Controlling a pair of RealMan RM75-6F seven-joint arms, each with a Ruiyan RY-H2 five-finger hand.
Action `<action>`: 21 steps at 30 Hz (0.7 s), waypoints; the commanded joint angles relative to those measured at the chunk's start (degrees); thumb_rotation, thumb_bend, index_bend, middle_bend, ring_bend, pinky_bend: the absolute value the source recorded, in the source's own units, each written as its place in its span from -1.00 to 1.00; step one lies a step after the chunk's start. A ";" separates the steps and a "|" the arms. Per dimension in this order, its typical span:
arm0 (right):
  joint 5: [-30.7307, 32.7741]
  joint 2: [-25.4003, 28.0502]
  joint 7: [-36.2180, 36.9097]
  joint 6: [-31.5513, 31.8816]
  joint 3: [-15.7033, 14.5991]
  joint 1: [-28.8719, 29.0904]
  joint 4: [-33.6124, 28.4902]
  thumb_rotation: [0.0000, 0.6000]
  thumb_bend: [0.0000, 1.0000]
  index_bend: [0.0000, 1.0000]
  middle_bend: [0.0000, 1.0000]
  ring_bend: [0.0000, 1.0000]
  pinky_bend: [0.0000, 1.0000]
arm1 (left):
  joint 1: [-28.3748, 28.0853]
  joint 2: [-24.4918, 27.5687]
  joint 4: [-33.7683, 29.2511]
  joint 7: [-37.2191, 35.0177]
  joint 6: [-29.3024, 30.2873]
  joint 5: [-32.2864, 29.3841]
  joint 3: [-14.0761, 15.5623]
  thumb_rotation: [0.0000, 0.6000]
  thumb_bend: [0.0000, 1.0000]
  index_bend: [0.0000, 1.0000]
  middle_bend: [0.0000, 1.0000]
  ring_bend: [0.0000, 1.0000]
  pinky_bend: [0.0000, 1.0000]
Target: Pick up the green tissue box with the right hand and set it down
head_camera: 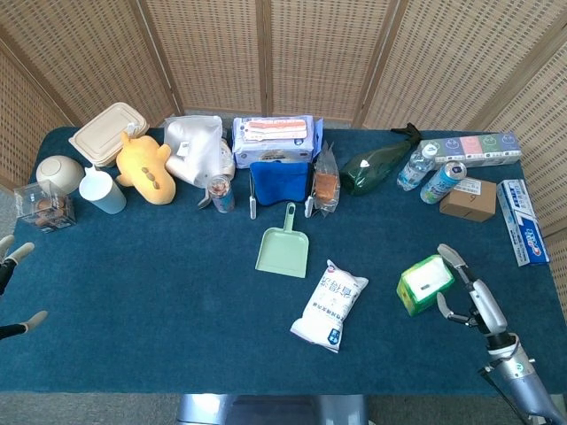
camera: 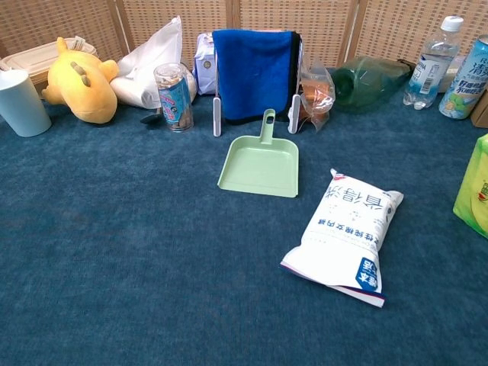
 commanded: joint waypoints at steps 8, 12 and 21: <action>-0.50 0.37 -0.14 1.59 -0.53 -0.96 0.64 0.45 -0.14 -1.00 -1.00 -1.00 -0.87 | -0.09 0.08 0.00 -0.14 -0.24 -0.13 0.02 1.00 -0.79 -0.77 -1.00 -1.00 -1.00; -0.06 0.92 -1.14 2.41 0.06 -1.18 -0.65 0.15 -0.42 -1.00 -1.00 -1.00 -0.98 | -0.11 0.10 0.03 -0.27 -0.31 -0.24 0.00 1.00 -0.79 -0.77 -1.00 -1.00 -1.00; 1.42 1.71 -7.49 5.20 2.48 -1.64 -2.29 0.08 -0.60 -1.00 -1.00 -1.00 -1.00 | 0.00 0.34 0.11 -0.83 -0.11 -0.19 -0.02 1.00 -0.79 -0.77 -1.00 -1.00 -1.00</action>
